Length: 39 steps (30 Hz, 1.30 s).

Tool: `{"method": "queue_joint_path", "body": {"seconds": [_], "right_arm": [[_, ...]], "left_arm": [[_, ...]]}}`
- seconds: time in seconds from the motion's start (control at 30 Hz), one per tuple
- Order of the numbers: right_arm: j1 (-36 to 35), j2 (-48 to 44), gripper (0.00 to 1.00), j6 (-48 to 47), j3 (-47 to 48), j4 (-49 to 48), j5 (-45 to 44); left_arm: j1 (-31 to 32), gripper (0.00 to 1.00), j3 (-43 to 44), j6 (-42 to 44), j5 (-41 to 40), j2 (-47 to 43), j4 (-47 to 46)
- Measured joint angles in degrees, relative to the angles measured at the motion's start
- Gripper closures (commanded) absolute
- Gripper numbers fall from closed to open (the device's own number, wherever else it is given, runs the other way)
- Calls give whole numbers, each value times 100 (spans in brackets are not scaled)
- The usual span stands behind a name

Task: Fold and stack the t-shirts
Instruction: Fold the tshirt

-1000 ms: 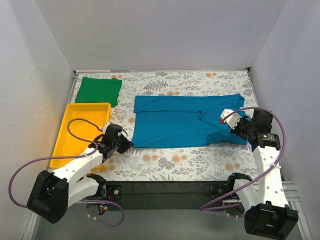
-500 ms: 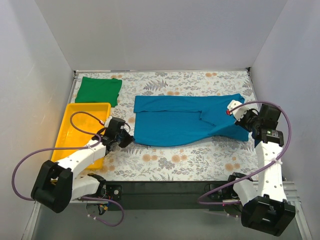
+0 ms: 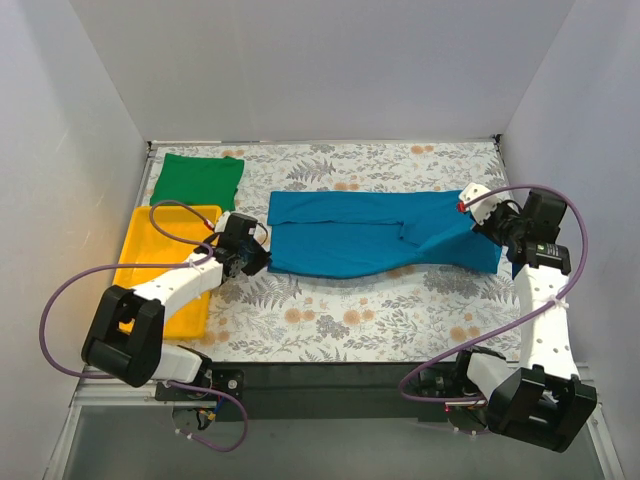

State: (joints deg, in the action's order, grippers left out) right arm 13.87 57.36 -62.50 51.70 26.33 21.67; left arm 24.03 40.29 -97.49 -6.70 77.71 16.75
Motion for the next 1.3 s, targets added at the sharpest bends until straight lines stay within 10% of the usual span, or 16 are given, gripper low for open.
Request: {"method": "queue_joint_path", "body": {"seconds": [0.37,0.7,0.97,1.1,1.3], "right_arm": [[0,-13,99,-175,87,116,529],[4,-1869,99,-3915,-507,3425,988],[4,-1904,99,-4876,-1311,4105,-81],[4,-1672,69,-4833,-1563,4057,-446],[4,-940,54,-4111,-1360,3945,-472]], "left_arm": [[-188,100,177,208,7,247,-31],[-212,100,-131,330,42,101,-79],[-216,100,-212,365,116,31,-85],[-216,100,-221,367,140,28,-90],[-216,100,-232,387,157,28,-92]]}}
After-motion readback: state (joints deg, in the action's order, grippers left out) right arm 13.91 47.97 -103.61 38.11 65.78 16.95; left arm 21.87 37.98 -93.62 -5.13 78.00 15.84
